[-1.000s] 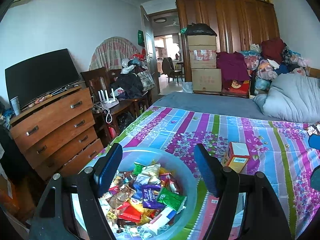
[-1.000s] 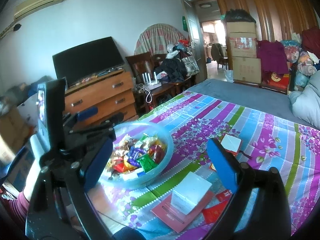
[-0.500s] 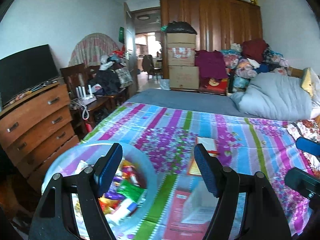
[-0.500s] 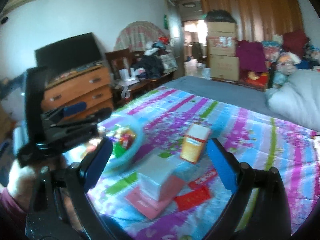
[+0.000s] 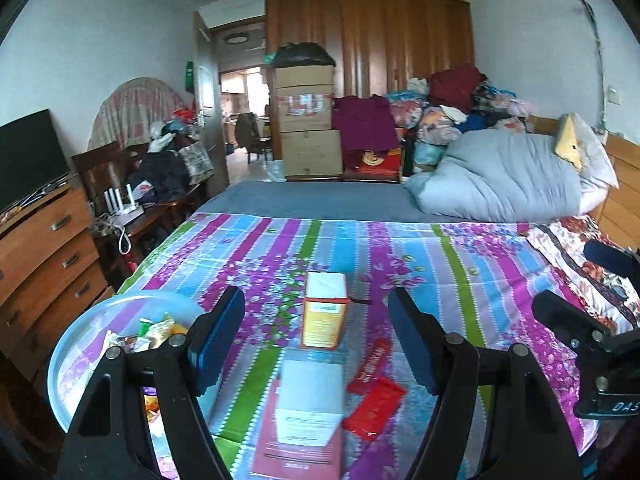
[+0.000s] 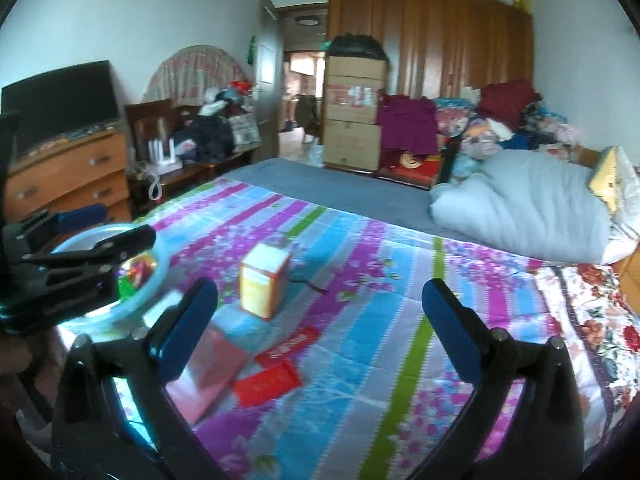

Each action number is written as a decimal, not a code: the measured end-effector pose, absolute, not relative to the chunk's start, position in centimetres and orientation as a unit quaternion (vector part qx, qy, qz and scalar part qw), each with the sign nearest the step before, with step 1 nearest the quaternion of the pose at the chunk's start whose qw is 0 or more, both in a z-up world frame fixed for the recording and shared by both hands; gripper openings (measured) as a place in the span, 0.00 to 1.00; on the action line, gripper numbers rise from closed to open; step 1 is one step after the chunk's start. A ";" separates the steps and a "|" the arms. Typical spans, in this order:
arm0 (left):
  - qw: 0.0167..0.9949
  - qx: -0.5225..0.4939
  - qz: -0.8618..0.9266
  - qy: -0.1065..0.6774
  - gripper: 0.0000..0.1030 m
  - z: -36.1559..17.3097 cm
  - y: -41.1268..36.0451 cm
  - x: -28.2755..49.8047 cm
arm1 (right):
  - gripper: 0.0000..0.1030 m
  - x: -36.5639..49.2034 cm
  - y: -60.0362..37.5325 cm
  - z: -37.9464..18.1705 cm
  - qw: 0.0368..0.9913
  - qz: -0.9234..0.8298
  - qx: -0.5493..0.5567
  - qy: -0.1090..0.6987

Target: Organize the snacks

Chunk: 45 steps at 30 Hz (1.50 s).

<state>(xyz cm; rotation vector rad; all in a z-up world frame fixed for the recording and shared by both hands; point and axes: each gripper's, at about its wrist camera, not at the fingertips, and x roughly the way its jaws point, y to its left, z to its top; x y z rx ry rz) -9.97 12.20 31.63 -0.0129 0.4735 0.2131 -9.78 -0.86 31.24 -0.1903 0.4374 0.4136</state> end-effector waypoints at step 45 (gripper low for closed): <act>0.948 0.035 0.017 0.317 0.73 26.2 -0.9 -6.7 | 1.00 -11.1 -12.6 23.9 0.940 0.167 -0.027 0.296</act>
